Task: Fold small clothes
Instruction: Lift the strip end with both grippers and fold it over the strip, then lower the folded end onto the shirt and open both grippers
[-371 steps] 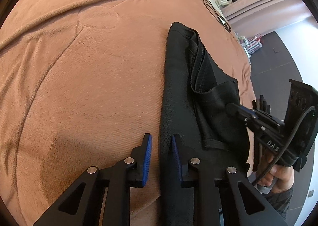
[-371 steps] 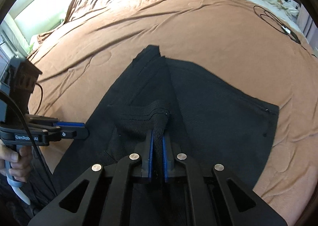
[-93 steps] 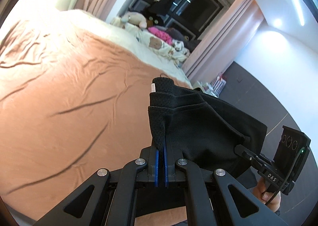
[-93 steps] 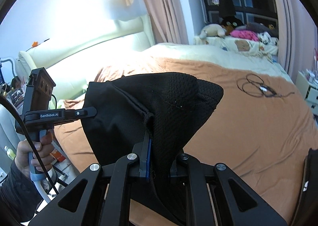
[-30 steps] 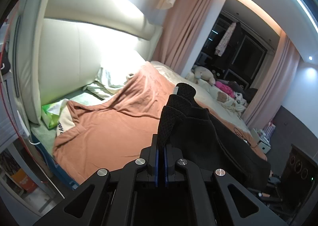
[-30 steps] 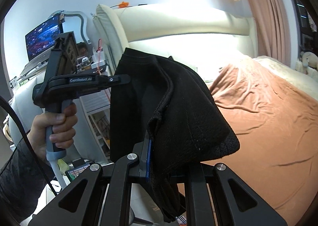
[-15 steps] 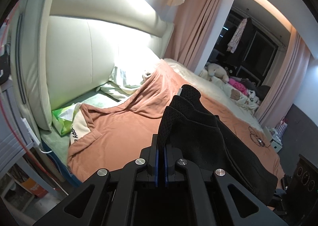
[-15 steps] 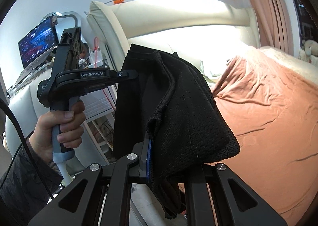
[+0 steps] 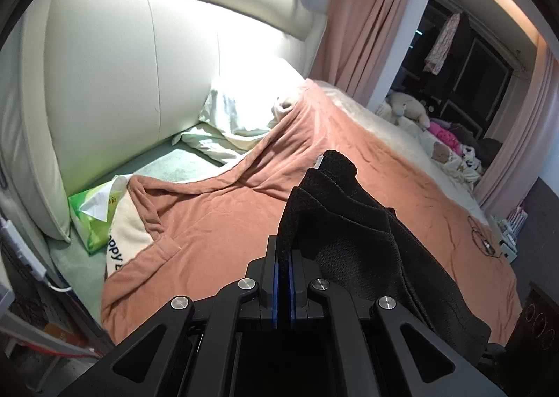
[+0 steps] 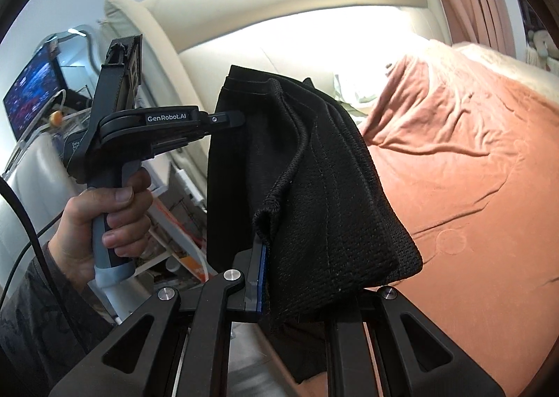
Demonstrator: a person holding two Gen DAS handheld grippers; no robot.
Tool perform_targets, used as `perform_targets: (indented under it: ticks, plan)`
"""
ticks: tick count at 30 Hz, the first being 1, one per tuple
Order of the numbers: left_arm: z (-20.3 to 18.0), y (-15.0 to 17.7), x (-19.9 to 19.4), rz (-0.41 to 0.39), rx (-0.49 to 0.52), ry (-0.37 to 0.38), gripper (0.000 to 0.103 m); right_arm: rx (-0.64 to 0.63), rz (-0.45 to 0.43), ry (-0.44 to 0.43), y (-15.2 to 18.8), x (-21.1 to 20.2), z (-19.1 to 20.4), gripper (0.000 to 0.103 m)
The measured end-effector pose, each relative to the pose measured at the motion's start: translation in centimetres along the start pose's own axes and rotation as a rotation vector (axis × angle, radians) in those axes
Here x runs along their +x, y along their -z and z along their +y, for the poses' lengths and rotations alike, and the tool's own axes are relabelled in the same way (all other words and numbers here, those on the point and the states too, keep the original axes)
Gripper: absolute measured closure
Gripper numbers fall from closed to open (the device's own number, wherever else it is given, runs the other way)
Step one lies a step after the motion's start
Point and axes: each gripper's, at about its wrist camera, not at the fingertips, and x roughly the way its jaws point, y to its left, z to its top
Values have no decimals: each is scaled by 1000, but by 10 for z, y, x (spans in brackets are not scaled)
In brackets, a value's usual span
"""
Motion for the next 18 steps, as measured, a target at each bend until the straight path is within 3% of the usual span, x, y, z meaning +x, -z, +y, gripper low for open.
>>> perform_targets:
  ticks: [11,18]
  plan:
    - [26,-4,107,109,6,-62,100,60,83,24,-21,85,-49,95]
    - [21,-1,157,154,50,-85,99,101,98,64,-25,109,-78,95]
